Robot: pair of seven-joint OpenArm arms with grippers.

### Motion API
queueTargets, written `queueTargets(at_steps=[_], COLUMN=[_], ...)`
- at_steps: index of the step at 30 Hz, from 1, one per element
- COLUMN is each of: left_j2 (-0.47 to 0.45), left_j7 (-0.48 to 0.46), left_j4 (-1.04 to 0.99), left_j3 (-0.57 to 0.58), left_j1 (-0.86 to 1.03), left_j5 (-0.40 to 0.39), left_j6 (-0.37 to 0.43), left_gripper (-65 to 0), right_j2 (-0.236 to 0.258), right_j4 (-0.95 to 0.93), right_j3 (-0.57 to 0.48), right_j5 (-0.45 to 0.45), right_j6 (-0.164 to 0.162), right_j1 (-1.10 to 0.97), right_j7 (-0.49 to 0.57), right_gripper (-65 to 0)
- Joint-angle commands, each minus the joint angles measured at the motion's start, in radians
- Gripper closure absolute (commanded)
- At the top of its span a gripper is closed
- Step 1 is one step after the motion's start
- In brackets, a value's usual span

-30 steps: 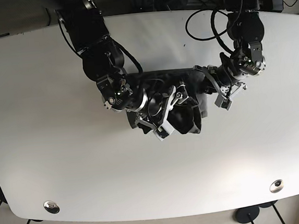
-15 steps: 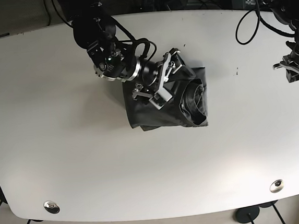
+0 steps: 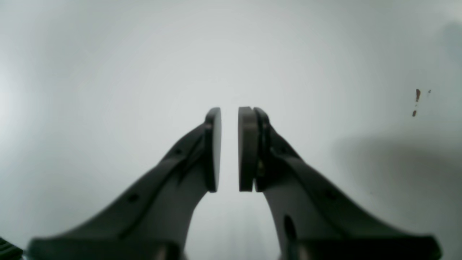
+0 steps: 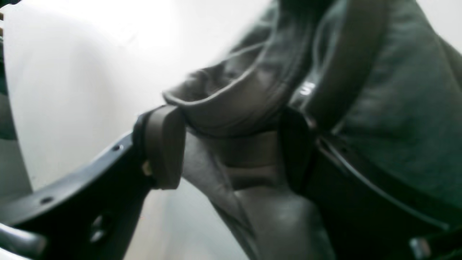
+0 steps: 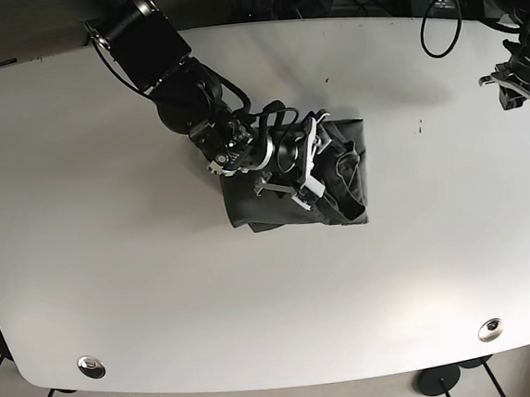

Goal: Fold the T-shirt properly
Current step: 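Press and square the folded bundle with both grippers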

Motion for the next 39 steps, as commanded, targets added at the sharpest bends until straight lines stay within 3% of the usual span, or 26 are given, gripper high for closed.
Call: queueTargets(at_steps=[1,3,4,8,14,17,20,23,27,28,30,34,37,39], left_j2=[-0.019,-0.019,-0.019,-0.019,0.016,0.016,0.016,0.016,0.018,0.018,0.018,0.061,0.111,0.145], left_j7=[-0.022,-0.022,-0.026,-0.028,-0.028,-0.028,-0.028,-0.028,-0.028,-0.028,-0.028,-0.028,-0.023,-0.022], left_j4=[0.012,0.012,0.012,0.012,0.013,0.013,0.013,0.027,0.127,0.153,0.24,0.348,0.365,0.366], left_j3=[-0.005,0.017,0.033,0.067,0.073,0.073,0.076,0.133,0.172,0.202,0.257,0.383,0.489,0.531], left_j1=[-0.004,-0.004,-0.004,-0.004,-0.001,-0.001,-0.002,-0.004,-0.004,-0.004,-0.002,-0.005,-0.028,-0.027], left_j5=[-0.015,-0.013,-0.013,-0.013,-0.013,-0.013,-0.013,-0.015,-0.016,-0.019,-0.019,-0.015,-0.015,-0.015], left_j6=[-0.004,-0.002,-0.002,-0.002,-0.002,-0.002,-0.002,-0.002,-0.002,-0.002,-0.002,0.002,0.006,0.006], left_gripper=[-6.7,-6.7,-6.7,-6.5,-6.7,-6.7,-6.7,-6.5,-6.7,-6.7,-6.5,-6.7,-6.7,-6.7], right_j2=[-0.015,-0.04,-0.053,-0.076,-0.09,-0.123,-0.147,-0.153,-0.152,-0.149,-0.138,-0.123,-0.058,-0.014], right_j4=[-0.009,-0.027,-0.027,-0.007,0.148,0.208,0.197,0.091,0.08,0.122,0.252,0.419,0.401,0.389], right_j3=[-0.001,-0.001,0.001,0.002,0.001,0.001,-0.001,-0.042,-0.119,-0.117,-0.07,0.124,0.274,0.358], right_j5=[-0.019,-0.112,-0.143,-0.181,-0.16,-0.161,-0.164,-0.163,-0.163,-0.161,-0.161,-0.16,-0.056,0.026], right_j6=[0.007,0.007,0.007,0.007,0.007,0.01,0.01,0.009,0.007,0.007,0.01,0.013,0.013,0.013], right_j1=[0.021,0.012,0.002,-0.018,-0.055,-0.057,-0.057,-0.046,-0.041,-0.048,-0.107,-0.176,-0.172,-0.153], right_j7=[0.047,0.067,0.067,0.062,-0.019,-0.096,-0.105,-0.091,-0.062,-0.062,-0.062,-0.062,-0.062,-0.06], right_gripper=[-37.9,-36.5,-32.7,-3.8,-5.7,-5.7,-5.9,-20.3,-53.3,-56.6,-55.3,-55.3,-55.0,-49.3])
